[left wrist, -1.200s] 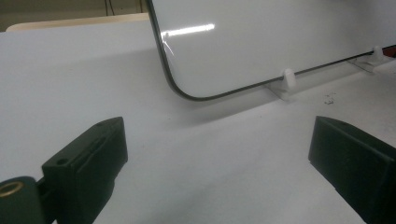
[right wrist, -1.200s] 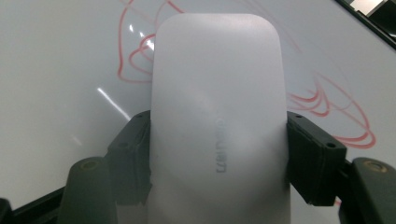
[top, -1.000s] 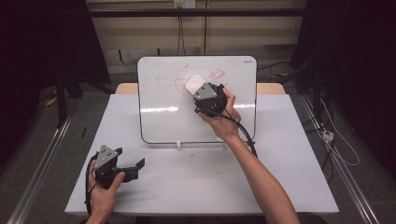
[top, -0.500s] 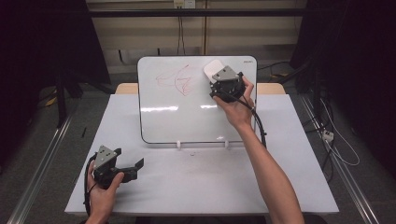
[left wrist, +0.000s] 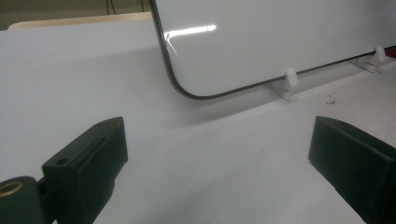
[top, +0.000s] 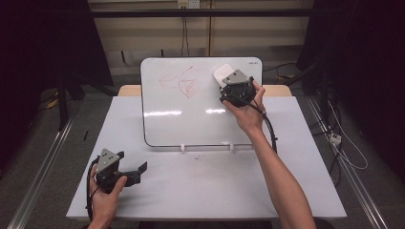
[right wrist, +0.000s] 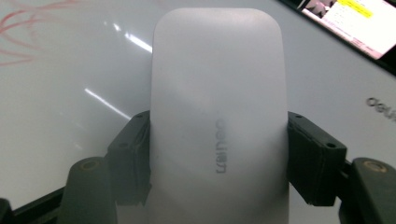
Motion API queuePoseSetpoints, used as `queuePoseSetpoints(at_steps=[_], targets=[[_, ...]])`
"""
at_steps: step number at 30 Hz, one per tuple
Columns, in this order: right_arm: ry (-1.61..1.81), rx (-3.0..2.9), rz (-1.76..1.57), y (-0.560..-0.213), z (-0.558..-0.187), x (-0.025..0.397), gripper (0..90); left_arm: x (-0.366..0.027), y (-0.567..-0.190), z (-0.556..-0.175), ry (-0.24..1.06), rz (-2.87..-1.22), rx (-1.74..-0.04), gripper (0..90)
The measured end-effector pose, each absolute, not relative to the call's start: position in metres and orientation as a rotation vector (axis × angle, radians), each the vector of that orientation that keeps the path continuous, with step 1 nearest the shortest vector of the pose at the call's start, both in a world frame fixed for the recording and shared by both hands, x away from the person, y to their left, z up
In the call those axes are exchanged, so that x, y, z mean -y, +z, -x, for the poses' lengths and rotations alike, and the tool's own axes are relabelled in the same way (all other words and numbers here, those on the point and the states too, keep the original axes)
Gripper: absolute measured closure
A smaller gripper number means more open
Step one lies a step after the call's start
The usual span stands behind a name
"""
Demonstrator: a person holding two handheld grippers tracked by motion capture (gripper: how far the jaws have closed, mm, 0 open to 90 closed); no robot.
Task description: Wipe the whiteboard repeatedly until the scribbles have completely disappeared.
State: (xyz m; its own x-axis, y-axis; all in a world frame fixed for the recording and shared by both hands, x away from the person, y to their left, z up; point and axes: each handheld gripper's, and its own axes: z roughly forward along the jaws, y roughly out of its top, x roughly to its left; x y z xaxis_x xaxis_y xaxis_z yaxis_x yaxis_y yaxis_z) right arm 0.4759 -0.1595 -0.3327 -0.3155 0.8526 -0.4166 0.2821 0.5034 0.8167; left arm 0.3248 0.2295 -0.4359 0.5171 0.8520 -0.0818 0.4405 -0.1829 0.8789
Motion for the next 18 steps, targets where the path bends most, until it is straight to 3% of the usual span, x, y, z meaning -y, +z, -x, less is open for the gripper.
queuePoseSetpoints(at_steps=[12,18], targets=[[0.752,-1.971,-0.752,-0.366,-0.449,0.114,31.7,-0.228,-0.435,-0.325,0.554,-1.808,-1.073,4.5],[0.767,-1.971,-0.761,-0.363,-0.451,0.116,31.7,-0.228,-0.436,-0.326,0.547,-1.809,-1.076,4.5]])
